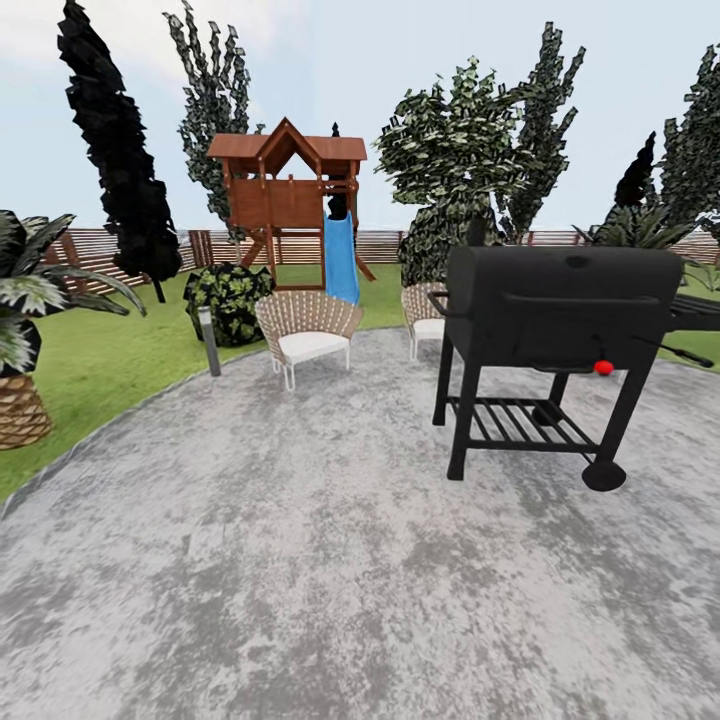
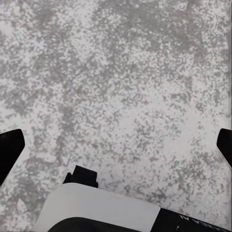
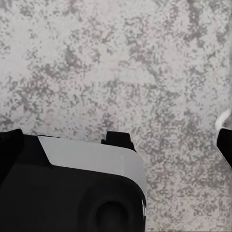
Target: In the garden, pick up the pesticide atomizer on the floor and spray pesticide onto both trees until each tree trunk is fully covered.
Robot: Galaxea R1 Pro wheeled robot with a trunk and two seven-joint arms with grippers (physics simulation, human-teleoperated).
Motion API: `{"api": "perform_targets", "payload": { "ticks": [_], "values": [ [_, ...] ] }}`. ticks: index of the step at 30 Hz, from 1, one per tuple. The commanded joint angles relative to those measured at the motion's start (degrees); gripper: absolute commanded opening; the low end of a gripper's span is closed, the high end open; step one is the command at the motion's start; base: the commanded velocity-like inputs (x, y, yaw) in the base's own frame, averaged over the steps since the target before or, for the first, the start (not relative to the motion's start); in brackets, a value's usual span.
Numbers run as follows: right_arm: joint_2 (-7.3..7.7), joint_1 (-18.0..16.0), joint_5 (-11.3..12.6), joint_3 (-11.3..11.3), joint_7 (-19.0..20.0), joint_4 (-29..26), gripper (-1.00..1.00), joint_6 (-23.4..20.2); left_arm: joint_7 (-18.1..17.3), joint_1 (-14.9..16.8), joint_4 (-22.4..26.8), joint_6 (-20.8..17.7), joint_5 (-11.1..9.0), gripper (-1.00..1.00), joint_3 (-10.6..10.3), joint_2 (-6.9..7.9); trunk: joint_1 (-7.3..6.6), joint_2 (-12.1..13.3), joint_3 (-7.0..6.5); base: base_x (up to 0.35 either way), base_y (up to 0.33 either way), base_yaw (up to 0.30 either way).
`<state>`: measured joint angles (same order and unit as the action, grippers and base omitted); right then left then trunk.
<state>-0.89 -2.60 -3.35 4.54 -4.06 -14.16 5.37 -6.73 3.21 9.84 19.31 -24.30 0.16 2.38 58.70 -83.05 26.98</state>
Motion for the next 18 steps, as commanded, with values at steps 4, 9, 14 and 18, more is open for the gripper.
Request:
{"api": "perform_targets", "payload": {
  "ticks": [4, 9, 14, 18],
  "values": [
    [0.02, 0.0, -0.3, 0.4, -0.4, 0.0, 1.00, 0.1, -0.5, 0.0, -0.1, 0.1, -0.6, 1.00, 0.0, 0.00, 0.03, 0.0, 0.06, 0.331, 0.000, 0.000],
    [0.02, 0.0, -0.3, 0.3, -0.4, 0.0, 1.00, 0.1, -0.4, 0.0, -0.1, 0.1, -0.6, 1.00, 0.0, 0.01, 0.03, 0.0, 0.06, 0.331, 0.000, 0.000],
    [0.02, 0.0, -0.3, 0.4, -0.4, 0.0, 1.00, 0.1, -0.4, 0.0, -0.1, 0.1, -0.6, 1.00, 0.0, -0.01, 0.03, 0.0, 0.06, 0.331, 0.000, 0.000],
    [0.02, 0.0, -0.3, 0.4, -0.4, 0.0, 1.00, 0.1, -0.4, 0.0, -0.1, 0.1, -0.6, 1.00, 0.0, -0.01, 0.03, 0.0, 0.06, 0.331, 0.000, 0.000]
  ]
}}
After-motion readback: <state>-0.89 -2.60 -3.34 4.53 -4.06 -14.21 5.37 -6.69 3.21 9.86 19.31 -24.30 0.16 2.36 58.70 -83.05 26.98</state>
